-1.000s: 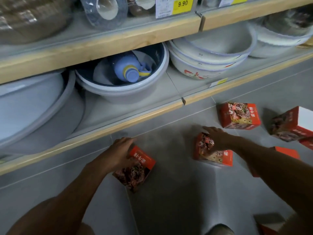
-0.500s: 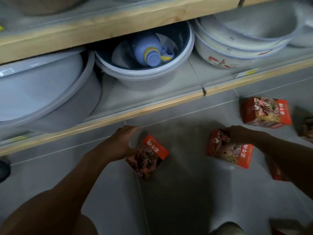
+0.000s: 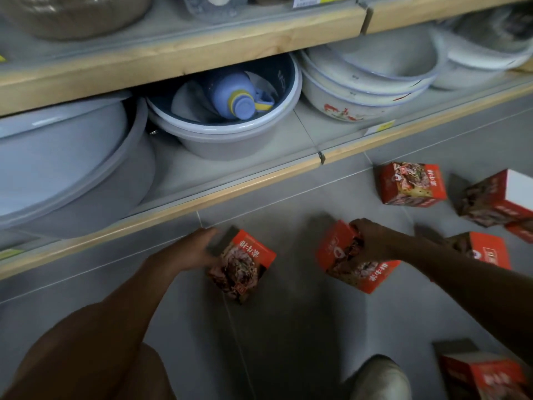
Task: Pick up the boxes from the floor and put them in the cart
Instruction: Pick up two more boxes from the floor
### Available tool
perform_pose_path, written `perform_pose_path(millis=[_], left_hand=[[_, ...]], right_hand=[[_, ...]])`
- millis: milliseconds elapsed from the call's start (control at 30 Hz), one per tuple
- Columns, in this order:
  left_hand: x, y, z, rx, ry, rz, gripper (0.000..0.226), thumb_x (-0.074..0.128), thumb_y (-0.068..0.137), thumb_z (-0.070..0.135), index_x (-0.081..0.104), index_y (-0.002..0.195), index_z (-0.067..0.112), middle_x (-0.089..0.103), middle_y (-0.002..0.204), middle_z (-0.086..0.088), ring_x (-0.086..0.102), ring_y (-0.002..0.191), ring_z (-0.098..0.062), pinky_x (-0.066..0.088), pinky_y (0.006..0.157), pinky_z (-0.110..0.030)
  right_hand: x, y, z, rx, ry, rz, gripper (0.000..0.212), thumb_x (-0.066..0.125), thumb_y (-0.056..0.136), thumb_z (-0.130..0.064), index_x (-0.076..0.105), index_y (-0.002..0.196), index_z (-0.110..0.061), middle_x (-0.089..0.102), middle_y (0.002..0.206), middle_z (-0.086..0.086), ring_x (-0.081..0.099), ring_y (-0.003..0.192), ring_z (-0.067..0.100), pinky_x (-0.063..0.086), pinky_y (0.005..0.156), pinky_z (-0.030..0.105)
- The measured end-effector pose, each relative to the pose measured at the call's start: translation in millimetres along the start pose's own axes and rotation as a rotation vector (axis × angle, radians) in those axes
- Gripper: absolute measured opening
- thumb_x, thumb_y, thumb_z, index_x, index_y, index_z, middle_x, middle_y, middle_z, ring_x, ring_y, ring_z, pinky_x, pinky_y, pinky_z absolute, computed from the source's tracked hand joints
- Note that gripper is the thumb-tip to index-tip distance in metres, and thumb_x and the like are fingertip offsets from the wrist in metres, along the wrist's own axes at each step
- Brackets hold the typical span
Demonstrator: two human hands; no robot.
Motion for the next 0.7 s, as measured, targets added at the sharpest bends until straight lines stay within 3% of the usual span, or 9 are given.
perform_pose_path(millis=[100, 200, 333, 400, 500, 600, 700], left_hand=[[10, 9, -6, -0.017, -0.069, -0.047, 0.087, 0.087, 0.071, 0.038, 0.042, 0.144, 0.024, 0.047, 0.138, 0.011, 0.050, 0.124, -0.014, 0.048, 0.097, -0.033], [19, 9, -5, -0.078, -0.099, -0.068, 0.098, 0.086, 0.076, 0.026, 0.027, 0.154, 0.018, 0.043, 0.146, 0.002, 0.043, 0.132, -0.018, 0.038, 0.096, -0.023], [30, 9, -21, -0.214, -0.100, -0.071, 0.133, 0.089, 0.060, 0.057, 0.009, 0.158, 0.016, 0.015, 0.166, -0.010, 0.028, 0.148, -0.030, 0.033, 0.116, -0.039], [39, 11, -27, -0.235, -0.136, -0.058, 0.144, 0.086, 0.047, 0.073, 0.013, 0.157, 0.017, 0.021, 0.164, -0.010, 0.033, 0.145, -0.029, 0.036, 0.115, -0.042], [62, 14, -39, -0.263, -0.170, 0.001, 0.142, 0.085, 0.040, 0.078, 0.022, 0.153, 0.020, 0.029, 0.160, -0.008, 0.035, 0.143, -0.029, 0.036, 0.115, -0.045], [84, 23, -52, -0.264, -0.088, 0.038, 0.150, 0.065, 0.020, 0.098, 0.034, 0.149, 0.028, 0.031, 0.158, -0.005, 0.032, 0.143, -0.029, 0.030, 0.118, -0.045], [86, 24, -47, -0.208, -0.117, 0.026, 0.126, 0.070, 0.025, 0.095, 0.051, 0.137, 0.038, 0.049, 0.148, 0.001, 0.045, 0.136, -0.024, 0.029, 0.118, -0.048]], right_hand=[[-2, -5, -21, -0.068, 0.091, 0.110, 0.108, 0.090, 0.060, -0.059, 0.036, 0.146, -0.022, 0.054, 0.139, 0.001, 0.060, 0.117, 0.021, 0.053, 0.098, 0.038], [-6, -9, -45, -0.132, 0.169, 0.179, 0.112, 0.091, 0.060, -0.056, 0.031, 0.148, -0.022, 0.052, 0.140, 0.000, 0.059, 0.121, 0.021, 0.052, 0.100, 0.039], [-15, -12, -71, -0.216, 0.191, 0.217, 0.114, 0.090, 0.058, -0.061, 0.032, 0.148, -0.023, 0.050, 0.143, 0.001, 0.057, 0.123, 0.021, 0.052, 0.103, 0.044], [-20, -12, -79, -0.238, 0.195, 0.231, 0.116, 0.090, 0.056, -0.062, 0.032, 0.148, -0.022, 0.050, 0.143, 0.001, 0.057, 0.123, 0.021, 0.051, 0.104, 0.046], [-24, -12, -89, -0.269, 0.196, 0.249, 0.117, 0.087, 0.054, -0.064, 0.032, 0.148, -0.022, 0.049, 0.143, 0.001, 0.056, 0.125, 0.022, 0.050, 0.105, 0.044], [-26, -10, -93, -0.293, 0.204, 0.259, 0.114, 0.089, 0.056, -0.061, 0.032, 0.148, -0.023, 0.049, 0.144, 0.000, 0.055, 0.127, 0.022, 0.050, 0.105, 0.045], [-26, -5, -93, -0.307, 0.201, 0.263, 0.113, 0.090, 0.057, -0.060, 0.032, 0.148, -0.024, 0.048, 0.145, 0.001, 0.055, 0.127, 0.022, 0.050, 0.106, 0.046]])
Point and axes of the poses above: each hand's wrist, its own y-axis towards the middle knuckle, its own x-axis out of the palm, z = x × y, the point moved 5 cm from there along y, towards the middle knuckle
